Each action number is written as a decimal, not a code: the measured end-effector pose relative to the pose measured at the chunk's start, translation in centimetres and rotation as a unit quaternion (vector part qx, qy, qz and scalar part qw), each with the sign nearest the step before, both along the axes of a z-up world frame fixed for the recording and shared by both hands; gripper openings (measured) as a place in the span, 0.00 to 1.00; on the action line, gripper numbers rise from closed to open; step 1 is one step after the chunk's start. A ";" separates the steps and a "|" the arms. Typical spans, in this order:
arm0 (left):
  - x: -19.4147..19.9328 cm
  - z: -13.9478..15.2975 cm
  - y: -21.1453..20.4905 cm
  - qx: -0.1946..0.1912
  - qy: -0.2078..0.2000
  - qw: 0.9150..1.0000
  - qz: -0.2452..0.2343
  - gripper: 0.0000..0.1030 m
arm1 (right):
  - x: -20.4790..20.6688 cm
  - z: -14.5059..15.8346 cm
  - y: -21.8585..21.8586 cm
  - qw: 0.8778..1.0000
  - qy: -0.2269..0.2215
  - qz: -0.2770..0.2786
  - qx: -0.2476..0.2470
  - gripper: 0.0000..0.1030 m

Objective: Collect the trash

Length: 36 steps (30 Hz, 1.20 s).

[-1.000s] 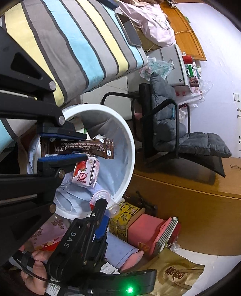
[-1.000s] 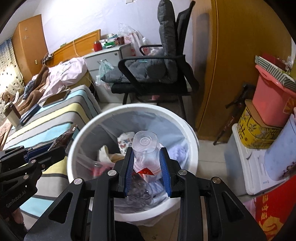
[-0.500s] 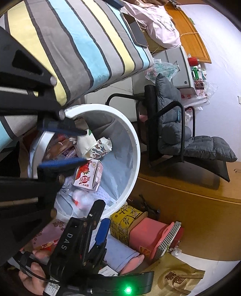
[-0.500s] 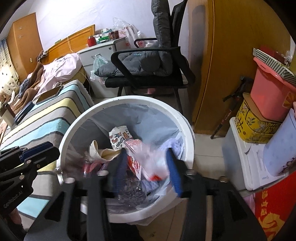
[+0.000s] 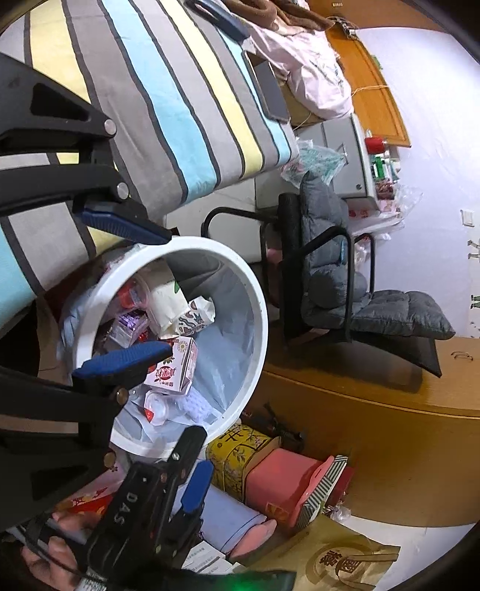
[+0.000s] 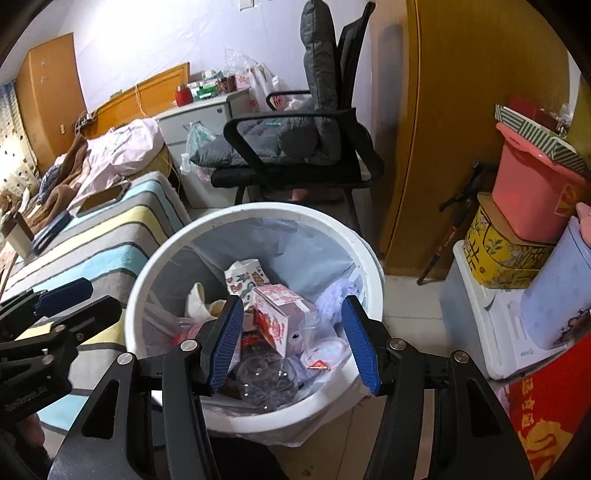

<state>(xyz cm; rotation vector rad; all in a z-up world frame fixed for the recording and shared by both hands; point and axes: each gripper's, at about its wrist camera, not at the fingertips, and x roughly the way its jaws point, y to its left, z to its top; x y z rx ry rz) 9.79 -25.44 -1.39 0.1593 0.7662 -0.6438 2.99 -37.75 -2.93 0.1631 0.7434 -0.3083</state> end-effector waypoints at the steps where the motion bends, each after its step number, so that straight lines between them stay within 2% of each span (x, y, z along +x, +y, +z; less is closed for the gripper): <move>1: -0.4 0.2 0.3 -0.001 -0.007 1.000 0.005 0.57 | -0.3 0.1 0.2 1.000 -0.005 -0.001 -0.001 0.56; 4: -1.3 0.7 0.8 -0.001 -0.027 1.000 0.012 0.62 | -1.2 0.5 0.8 1.000 -0.018 -0.006 -0.009 0.56; 11: -3.9 1.4 2.5 0.004 -0.064 0.998 0.027 0.63 | -3.8 0.9 2.7 0.998 -0.049 -0.027 -0.039 0.56; 14: -4.9 1.6 3.1 0.007 -0.079 0.996 0.039 0.64 | -4.8 1.1 3.5 0.997 -0.057 -0.031 -0.034 0.56; 18: -5.7 2.0 4.0 -0.010 -0.082 0.996 0.039 0.65 | -5.9 1.5 4.8 0.996 -0.069 -0.029 -0.045 0.56; 22: -6.7 2.1 4.8 -0.006 -0.097 0.994 0.050 0.66 | -6.7 1.6 5.8 0.995 -0.079 -0.034 -0.057 0.55; 28: -7.7 2.2 6.2 -0.020 -0.099 0.993 0.062 0.67 | -7.4 1.5 6.2 0.994 -0.088 -0.042 -0.041 0.56; 36: -8.1 2.1 6.5 -0.018 -0.101 0.992 0.070 0.68 | -7.9 1.5 7.5 0.993 -0.095 -0.039 -0.055 0.55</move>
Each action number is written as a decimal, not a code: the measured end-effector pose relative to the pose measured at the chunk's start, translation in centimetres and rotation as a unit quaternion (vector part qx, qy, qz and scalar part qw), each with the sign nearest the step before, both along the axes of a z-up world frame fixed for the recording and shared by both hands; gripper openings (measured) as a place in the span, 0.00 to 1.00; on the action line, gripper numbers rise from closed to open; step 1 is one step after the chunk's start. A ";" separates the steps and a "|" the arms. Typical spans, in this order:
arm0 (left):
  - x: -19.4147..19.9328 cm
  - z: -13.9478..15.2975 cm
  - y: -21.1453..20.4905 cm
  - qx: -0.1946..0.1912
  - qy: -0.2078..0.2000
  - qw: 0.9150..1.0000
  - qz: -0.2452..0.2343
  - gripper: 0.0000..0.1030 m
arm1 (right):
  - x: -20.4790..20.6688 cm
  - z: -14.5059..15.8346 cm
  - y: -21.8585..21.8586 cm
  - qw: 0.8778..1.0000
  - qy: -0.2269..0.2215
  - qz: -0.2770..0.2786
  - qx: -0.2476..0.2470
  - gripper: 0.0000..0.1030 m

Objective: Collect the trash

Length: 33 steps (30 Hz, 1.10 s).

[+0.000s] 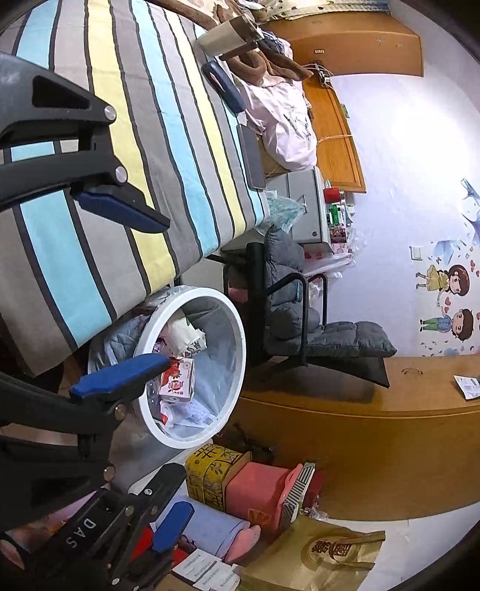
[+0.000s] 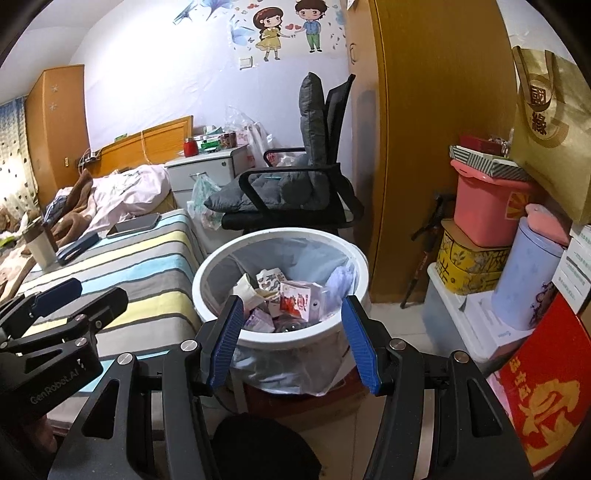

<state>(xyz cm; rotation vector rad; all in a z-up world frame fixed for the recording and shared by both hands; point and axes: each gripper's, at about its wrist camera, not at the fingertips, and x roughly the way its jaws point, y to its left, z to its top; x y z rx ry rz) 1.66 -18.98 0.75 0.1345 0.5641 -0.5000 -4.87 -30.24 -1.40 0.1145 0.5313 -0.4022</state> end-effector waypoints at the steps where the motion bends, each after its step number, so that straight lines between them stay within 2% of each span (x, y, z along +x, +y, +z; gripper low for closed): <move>1: 0.0 0.0 0.0 0.001 0.000 1.000 0.000 0.68 | 0.0 0.0 0.0 1.000 0.000 0.000 -0.001 0.55; 33: -0.2 0.2 0.4 0.000 -0.002 1.000 0.003 0.68 | -0.2 0.6 0.6 1.000 -0.004 -0.001 -0.005 0.55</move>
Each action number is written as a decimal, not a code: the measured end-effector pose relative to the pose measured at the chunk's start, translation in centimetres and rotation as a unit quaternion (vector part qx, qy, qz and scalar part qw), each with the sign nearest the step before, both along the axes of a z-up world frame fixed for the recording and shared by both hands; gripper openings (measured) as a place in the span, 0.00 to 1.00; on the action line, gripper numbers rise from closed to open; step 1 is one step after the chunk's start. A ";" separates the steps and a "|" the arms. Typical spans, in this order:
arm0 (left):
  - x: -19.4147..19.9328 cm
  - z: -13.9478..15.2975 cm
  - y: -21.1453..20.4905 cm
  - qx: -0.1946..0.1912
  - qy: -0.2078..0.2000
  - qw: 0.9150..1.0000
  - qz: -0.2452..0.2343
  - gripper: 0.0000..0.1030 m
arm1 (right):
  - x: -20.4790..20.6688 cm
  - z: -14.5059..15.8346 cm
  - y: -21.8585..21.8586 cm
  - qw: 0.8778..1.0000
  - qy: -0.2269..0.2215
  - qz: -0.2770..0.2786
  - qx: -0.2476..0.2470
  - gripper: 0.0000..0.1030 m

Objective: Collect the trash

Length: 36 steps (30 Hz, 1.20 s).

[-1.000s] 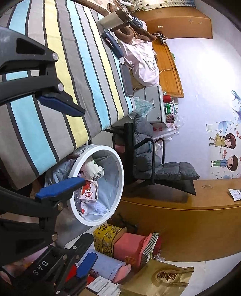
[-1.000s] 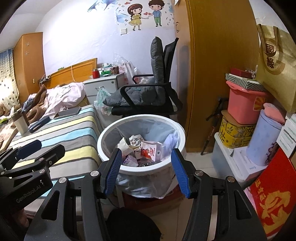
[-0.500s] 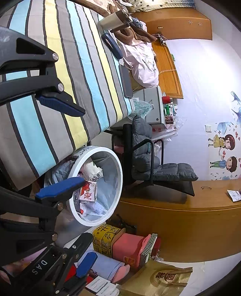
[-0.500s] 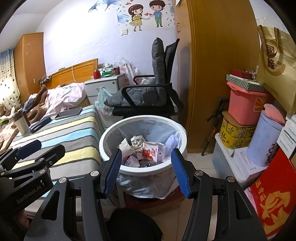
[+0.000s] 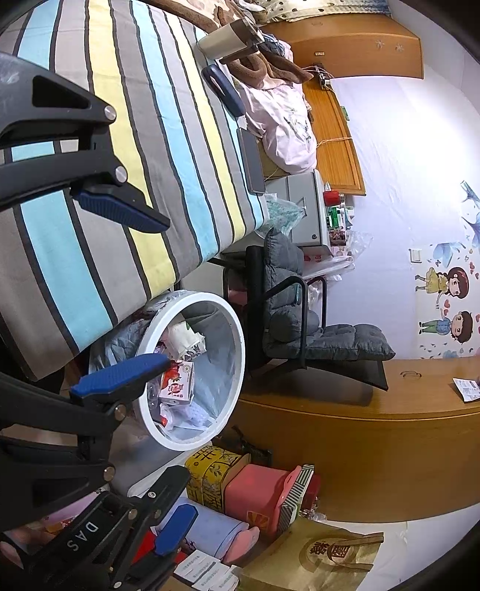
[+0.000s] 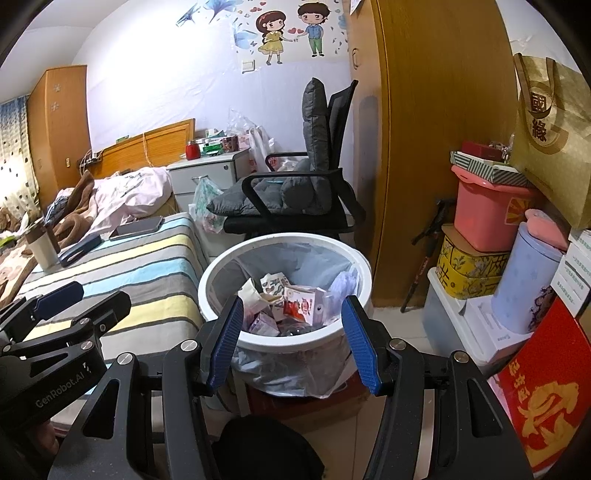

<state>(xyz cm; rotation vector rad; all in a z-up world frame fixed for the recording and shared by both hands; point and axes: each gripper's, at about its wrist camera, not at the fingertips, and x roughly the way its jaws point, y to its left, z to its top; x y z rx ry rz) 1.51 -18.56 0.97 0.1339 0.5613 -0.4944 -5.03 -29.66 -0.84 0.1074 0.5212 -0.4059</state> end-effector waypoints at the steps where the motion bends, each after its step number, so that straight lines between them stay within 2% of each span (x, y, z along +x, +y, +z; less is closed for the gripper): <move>1: 0.0 0.0 0.0 0.000 -0.001 1.000 0.000 0.68 | 0.0 0.0 0.0 1.000 0.000 0.000 0.000 0.55; 16: 0.0 0.0 0.3 -0.011 0.007 1.000 0.002 0.68 | -0.1 0.1 0.0 1.000 -0.003 0.001 -0.001 0.55; 36: -0.2 0.1 0.3 -0.011 -0.003 1.000 0.004 0.68 | -0.2 0.0 0.1 1.000 -0.001 0.001 0.000 0.55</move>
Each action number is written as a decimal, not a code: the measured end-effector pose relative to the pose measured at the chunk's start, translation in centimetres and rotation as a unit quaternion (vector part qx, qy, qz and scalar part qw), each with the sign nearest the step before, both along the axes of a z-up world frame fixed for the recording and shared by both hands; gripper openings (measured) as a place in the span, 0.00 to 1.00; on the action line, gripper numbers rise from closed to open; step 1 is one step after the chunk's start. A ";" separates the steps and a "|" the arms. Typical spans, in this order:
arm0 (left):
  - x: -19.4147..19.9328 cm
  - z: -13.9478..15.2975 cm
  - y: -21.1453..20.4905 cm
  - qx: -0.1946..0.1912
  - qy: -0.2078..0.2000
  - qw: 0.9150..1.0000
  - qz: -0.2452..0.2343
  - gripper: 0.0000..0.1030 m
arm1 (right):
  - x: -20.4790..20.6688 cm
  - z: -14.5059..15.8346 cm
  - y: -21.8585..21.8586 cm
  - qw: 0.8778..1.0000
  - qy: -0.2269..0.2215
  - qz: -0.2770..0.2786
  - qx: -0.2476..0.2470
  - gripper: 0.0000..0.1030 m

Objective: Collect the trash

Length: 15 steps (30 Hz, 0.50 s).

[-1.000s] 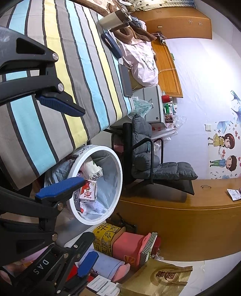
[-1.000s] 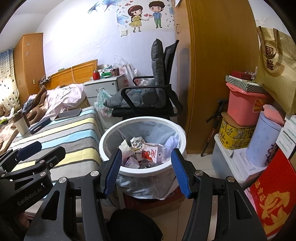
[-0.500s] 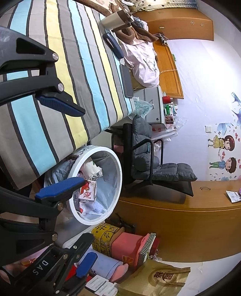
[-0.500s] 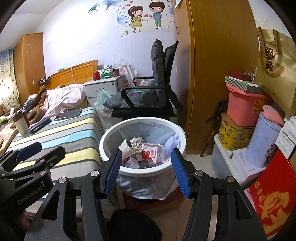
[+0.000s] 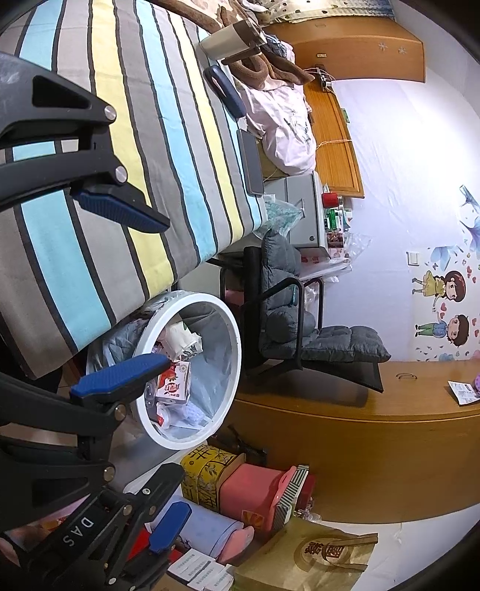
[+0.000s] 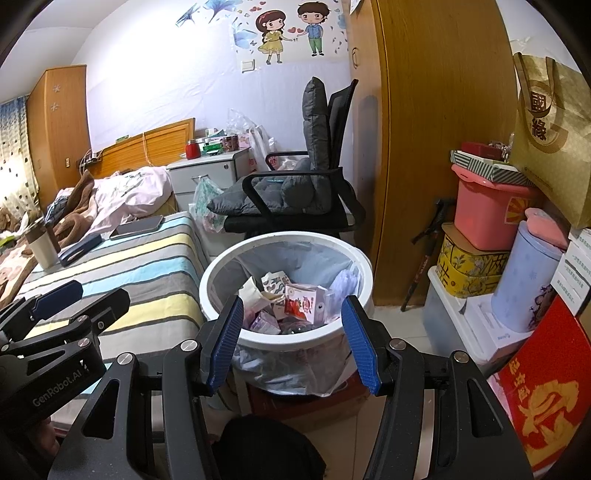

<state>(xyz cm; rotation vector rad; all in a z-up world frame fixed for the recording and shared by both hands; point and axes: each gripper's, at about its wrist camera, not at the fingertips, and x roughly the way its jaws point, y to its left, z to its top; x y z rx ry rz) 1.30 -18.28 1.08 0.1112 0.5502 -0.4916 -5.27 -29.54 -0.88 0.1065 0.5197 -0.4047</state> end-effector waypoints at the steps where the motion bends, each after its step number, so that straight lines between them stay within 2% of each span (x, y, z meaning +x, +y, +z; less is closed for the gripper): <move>1: 0.0 0.0 0.0 -0.001 -0.001 1.000 0.000 0.68 | 0.0 0.0 0.0 1.000 0.000 0.000 0.000 0.55; 15: -0.1 0.1 0.1 -0.006 -0.002 1.000 -0.005 0.68 | 0.1 -0.1 0.2 1.000 0.000 0.000 0.001 0.55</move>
